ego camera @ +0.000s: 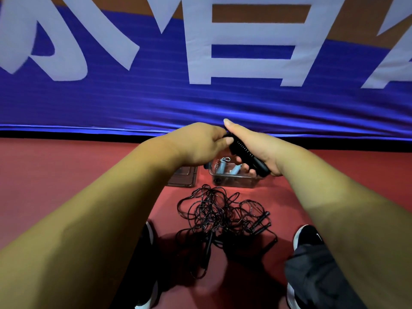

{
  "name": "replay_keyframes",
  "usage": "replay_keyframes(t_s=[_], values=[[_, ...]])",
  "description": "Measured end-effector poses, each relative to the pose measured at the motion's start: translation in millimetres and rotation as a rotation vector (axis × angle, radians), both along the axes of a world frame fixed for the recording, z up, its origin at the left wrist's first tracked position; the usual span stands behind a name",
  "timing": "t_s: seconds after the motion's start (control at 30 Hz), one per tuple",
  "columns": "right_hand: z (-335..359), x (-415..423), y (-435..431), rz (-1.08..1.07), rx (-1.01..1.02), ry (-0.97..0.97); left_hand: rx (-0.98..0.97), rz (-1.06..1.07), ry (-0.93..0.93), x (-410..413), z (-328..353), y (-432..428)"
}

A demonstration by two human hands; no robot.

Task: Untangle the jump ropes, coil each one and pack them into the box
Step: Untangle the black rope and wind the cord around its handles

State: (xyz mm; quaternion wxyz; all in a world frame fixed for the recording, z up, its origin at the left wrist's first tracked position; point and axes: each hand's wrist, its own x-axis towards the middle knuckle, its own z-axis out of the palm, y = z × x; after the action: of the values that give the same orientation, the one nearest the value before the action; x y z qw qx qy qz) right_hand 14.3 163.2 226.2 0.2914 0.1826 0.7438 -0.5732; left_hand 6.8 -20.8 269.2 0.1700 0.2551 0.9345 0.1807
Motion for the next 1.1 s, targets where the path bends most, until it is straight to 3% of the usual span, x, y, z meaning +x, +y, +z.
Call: replay_keyframes(t_s=[0.4,0.67,0.87,1.1], values=[[0,-3,-2,0.021,-0.105,-0.069,-0.112,0.051,-0.202,-8,-10,-16],[-4,0,-7,-0.010,-0.048,0.013,-0.063,0.033,-0.172,-12,-11,-19],[-6,3,-14,0.059,-0.177,0.067,-0.070,0.066,-0.264,-15,-23,-19],[-3,8,-15,0.244,-0.242,-0.001,0.002,0.114,-0.383,-18,-29,-25]])
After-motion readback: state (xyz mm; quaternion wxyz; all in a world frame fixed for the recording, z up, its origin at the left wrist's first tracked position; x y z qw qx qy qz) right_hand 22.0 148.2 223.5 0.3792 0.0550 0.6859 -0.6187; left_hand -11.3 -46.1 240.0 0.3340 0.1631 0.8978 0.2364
